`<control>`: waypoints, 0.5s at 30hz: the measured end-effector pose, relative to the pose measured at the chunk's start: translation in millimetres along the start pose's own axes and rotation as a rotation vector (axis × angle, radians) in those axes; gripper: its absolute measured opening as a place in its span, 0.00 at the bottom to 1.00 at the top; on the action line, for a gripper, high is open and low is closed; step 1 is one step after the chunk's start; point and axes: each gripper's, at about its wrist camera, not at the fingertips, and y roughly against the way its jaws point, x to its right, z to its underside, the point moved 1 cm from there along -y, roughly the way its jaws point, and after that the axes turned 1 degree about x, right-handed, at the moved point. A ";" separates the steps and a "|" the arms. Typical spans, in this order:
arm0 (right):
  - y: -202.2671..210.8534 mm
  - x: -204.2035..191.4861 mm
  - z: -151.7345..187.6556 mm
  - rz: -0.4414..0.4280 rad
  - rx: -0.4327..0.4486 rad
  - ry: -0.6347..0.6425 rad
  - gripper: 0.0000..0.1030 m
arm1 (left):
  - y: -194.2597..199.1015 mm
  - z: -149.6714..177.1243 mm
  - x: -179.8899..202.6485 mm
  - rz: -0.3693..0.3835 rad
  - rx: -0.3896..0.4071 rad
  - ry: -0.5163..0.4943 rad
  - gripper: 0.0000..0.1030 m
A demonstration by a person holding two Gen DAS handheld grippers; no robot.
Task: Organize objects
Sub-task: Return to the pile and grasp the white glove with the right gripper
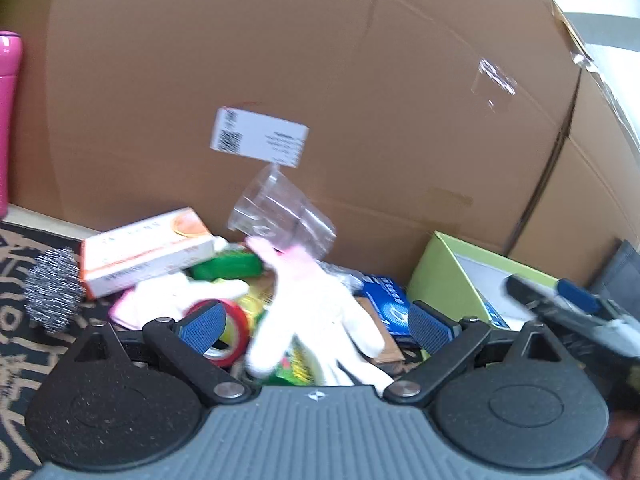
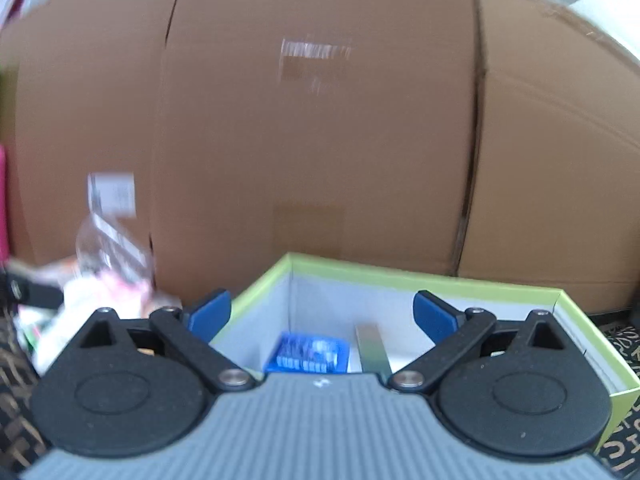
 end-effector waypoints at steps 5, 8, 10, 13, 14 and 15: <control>19.3 -22.5 -9.2 -0.204 0.057 -0.048 0.99 | 10.0 -8.0 -23.0 -0.103 0.072 0.028 0.98; 12.0 -54.3 -0.1 -0.305 -0.039 0.005 0.99 | 9.4 -11.7 -41.4 -0.152 0.081 0.094 0.98; 4.6 -73.2 8.1 -0.349 -0.100 0.037 0.95 | 7.6 -13.3 -51.8 -0.158 0.078 0.130 0.97; -10.1 -89.3 13.1 -0.378 -0.175 -0.007 0.95 | 2.3 -12.3 -61.2 -0.188 0.072 0.128 0.97; -16.3 -88.8 9.2 -0.379 -0.193 -0.026 0.95 | -0.1 -11.8 -64.5 -0.192 0.067 0.131 0.97; -24.2 -91.4 6.9 -0.377 -0.209 -0.038 0.95 | -1.7 -11.6 -68.3 -0.187 0.056 0.145 0.97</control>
